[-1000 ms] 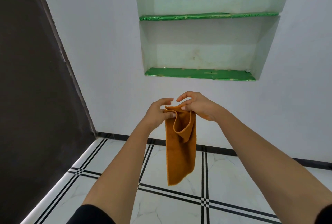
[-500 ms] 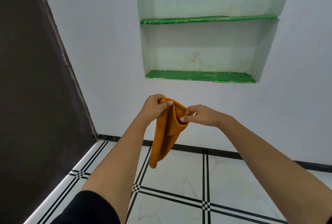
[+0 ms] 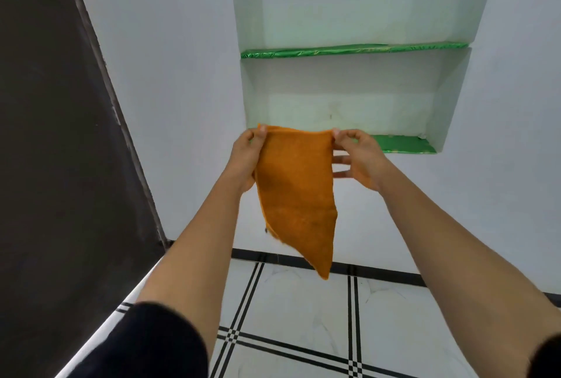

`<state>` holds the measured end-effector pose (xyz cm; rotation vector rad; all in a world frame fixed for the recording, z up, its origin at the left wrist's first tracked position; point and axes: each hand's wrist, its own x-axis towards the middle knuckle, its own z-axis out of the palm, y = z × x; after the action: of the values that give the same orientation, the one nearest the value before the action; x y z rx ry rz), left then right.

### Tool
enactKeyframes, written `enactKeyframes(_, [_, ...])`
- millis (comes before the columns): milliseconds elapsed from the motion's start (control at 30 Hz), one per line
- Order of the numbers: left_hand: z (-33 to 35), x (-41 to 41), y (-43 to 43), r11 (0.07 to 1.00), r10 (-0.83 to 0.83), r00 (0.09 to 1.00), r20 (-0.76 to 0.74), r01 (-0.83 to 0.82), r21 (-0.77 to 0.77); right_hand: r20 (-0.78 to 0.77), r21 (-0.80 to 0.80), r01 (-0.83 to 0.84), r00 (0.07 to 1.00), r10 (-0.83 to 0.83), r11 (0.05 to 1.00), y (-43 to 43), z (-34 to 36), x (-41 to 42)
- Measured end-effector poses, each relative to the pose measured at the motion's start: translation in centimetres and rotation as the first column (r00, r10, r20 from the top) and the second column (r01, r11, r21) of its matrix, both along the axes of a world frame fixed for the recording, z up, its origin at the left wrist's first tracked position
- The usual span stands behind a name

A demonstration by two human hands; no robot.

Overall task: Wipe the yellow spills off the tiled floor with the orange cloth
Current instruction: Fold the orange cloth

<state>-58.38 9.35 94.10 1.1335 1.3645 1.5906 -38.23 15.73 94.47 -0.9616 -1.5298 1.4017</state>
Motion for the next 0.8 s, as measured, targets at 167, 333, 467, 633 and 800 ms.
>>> enactKeyframes(167, [-7.1,0.7,-0.6,0.780,-0.249,0.907,0.340,0.396,-0.485,0.326,-0.439,-0.299,0.825,0.461,0.847,-1.8,-6.6,1.1])
enactKeyframes(333, [-8.9,0.6,-1.0,0.774,-0.251,0.882,0.398,0.430,-0.464,0.083,-0.443,-0.398,0.874,0.478,0.804,-1.9,-10.4,1.2])
enactKeyframes(467, [-7.6,-0.6,-1.1,0.908,-0.194,0.888,0.417,0.323,-0.267,-0.031,-0.369,-0.331,0.938,0.344,0.869,-1.0,-8.0,0.9])
enactKeyframes(633, [-9.1,0.1,-1.3,0.888,-0.260,0.893,0.368,0.371,-0.272,0.067,-0.352,-0.102,0.989,0.134,0.931,-0.2,-5.0,-0.5])
enactKeyframes(800, [-6.8,0.1,-0.4,0.926,-0.277,0.921,0.275,0.332,-0.180,0.057,-0.329,-0.074,0.994,0.098,0.941,1.2,-3.7,-0.5])
